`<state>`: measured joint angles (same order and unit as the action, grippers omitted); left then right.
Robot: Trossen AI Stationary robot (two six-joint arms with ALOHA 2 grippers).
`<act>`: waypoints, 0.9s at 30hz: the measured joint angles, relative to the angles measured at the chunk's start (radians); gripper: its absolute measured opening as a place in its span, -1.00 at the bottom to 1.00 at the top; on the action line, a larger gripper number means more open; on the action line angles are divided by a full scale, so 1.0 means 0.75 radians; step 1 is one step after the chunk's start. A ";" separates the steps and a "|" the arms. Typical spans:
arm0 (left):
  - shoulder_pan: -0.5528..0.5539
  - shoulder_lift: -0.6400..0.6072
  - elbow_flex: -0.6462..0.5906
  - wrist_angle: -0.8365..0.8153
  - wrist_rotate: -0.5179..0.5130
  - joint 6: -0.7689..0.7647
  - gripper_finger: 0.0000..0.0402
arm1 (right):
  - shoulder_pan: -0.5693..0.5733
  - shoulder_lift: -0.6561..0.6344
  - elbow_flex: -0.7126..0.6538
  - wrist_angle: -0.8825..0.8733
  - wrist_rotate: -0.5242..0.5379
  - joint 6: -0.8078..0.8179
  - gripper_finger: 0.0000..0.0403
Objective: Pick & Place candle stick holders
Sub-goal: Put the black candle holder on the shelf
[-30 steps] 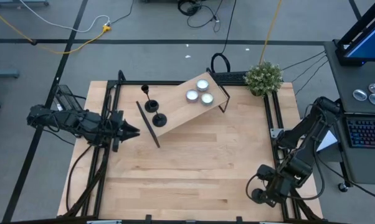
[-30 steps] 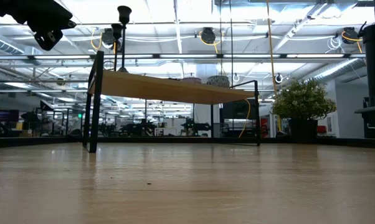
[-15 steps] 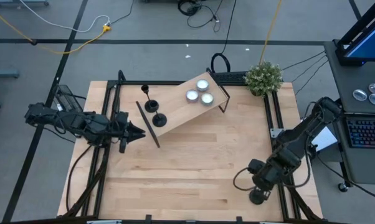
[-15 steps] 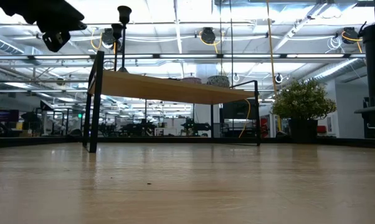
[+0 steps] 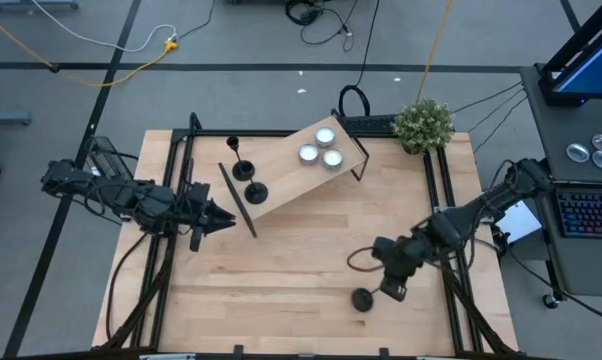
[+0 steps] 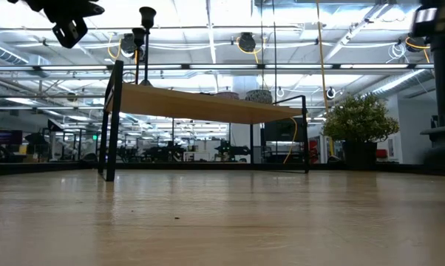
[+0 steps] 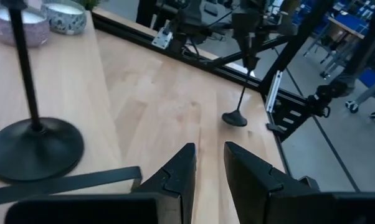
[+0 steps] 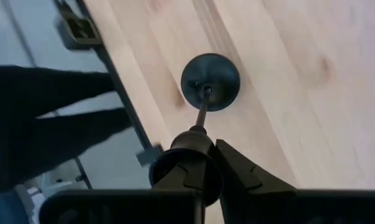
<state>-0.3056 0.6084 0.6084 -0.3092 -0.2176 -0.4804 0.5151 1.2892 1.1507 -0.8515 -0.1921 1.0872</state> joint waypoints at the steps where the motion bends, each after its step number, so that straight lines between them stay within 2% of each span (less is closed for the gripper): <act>1: -0.007 0.005 0.005 0.000 0.000 0.000 -0.56 | -0.022 0.000 0.000 0.028 -0.002 -0.031 -0.96; 9: -0.077 0.062 0.007 0.023 0.131 -0.131 -0.56 | -0.194 -0.001 0.002 0.258 -0.025 -0.250 -0.96; 13: -0.142 0.129 0.007 0.127 0.151 -0.172 -0.56 | -0.270 0.010 0.003 0.374 -0.046 -0.337 -0.96; 19: -0.234 0.259 0.007 0.324 0.079 -0.175 -0.56 | -0.343 0.042 0.003 0.456 -0.070 -0.466 -0.96; 27: -0.320 0.431 0.016 0.536 -0.044 -0.210 -0.56 | -0.403 0.102 0.006 0.607 -0.178 -0.540 -0.96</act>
<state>-0.5459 0.9314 0.6201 0.0928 -0.2508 -0.6380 0.2127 1.3654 1.1549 -0.3963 -0.3258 0.6824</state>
